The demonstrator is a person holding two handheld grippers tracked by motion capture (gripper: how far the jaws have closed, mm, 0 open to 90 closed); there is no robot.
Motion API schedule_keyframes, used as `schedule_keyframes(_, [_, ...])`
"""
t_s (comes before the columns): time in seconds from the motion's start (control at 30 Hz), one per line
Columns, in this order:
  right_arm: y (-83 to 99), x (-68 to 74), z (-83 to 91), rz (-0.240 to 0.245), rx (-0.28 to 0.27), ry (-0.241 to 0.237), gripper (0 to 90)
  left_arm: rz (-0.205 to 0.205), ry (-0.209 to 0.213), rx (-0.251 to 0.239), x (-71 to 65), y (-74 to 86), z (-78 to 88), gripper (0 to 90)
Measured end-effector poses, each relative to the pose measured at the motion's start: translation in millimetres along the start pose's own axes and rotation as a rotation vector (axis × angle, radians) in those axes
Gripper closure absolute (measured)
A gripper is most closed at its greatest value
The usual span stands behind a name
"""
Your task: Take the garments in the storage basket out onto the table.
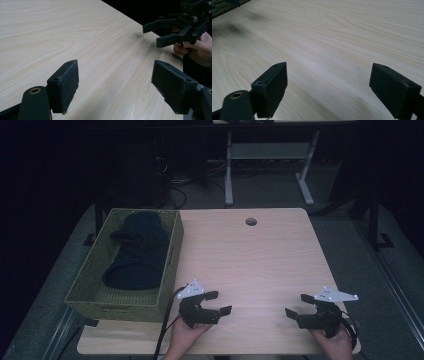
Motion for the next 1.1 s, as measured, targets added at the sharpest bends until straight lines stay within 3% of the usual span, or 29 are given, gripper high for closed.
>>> schedule_keyframes(0.43, [0.3, 1.3, 1.2, 0.005, -0.002, 0.009, 14.6, -0.007, 0.013, -0.013, -1.9, -9.3, 9.7, 22.3])
schedule_keyframes(0.8, [-0.3, 2.7, 0.1, 0.012, -0.005, 0.015, 14.5, 0.014, 0.017, -0.06, 2.7, -48.3, 45.5, 22.7])
schedule_keyframes(0.93, [-0.9, 3.1, -0.2, 0.014, -0.005, 0.015, 14.6, 0.023, -0.005, -0.064, 10.9, -65.6, 61.0, 22.7])
schedule_keyframes(1.1, [-1.0, 3.3, -0.3, 0.014, -0.005, 0.015, 14.5, 0.039, -0.025, -0.067, 20.4, -73.9, 71.9, 22.9])
Point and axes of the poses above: each handheld gripper's, and its own axes: z roughly backward along the jaws, y roughly out of its underside, x roughly to its left, the point moved 1 cm from there along -z, roughly forward along the jaws, and after that the axes turned 11 degrees about -y, right-handed, at the moved point
